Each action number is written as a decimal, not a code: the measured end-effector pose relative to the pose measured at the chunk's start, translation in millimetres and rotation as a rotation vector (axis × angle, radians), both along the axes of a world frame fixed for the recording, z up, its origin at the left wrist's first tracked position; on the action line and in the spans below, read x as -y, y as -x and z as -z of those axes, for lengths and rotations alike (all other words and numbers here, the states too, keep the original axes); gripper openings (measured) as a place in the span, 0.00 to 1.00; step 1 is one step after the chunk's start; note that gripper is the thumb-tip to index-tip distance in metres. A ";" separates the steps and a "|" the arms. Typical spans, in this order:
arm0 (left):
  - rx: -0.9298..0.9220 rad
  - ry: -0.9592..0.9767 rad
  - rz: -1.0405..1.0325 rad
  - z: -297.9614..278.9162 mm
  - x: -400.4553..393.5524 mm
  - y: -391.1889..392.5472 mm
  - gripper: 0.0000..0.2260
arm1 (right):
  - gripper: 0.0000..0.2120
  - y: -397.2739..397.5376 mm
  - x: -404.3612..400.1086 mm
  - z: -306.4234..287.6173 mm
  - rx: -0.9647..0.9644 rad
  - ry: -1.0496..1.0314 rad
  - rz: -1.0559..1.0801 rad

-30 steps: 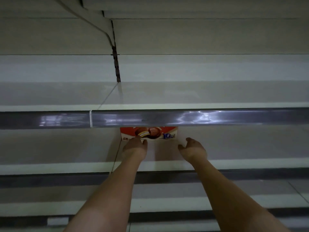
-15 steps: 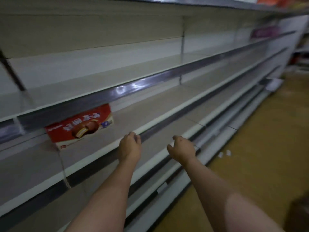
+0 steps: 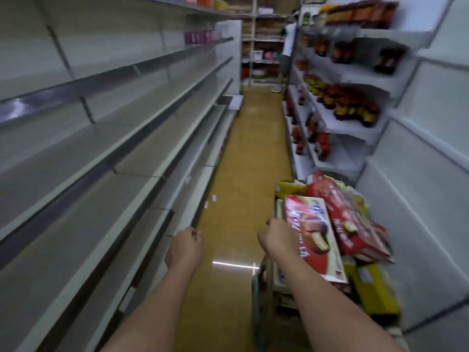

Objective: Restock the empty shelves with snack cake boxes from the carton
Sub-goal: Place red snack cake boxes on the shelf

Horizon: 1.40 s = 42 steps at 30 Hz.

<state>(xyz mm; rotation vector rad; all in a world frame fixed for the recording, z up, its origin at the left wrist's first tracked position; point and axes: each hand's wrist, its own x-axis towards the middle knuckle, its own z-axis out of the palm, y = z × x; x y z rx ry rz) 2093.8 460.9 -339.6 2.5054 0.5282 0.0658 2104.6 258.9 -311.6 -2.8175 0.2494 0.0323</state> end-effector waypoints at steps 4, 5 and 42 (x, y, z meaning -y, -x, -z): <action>-0.034 0.038 0.167 4.0 91.2 -14.6 0.15 | 0.16 5.4 79.9 -8.6 0.093 0.058 0.134; -0.056 0.046 0.198 5.5 115.0 -16.2 0.16 | 0.16 6.6 99.9 -9.5 0.088 0.066 0.158; -0.360 0.791 -0.099 63.5 233.0 -94.0 0.28 | 0.38 -52.3 275.4 47.8 -0.341 -0.940 0.685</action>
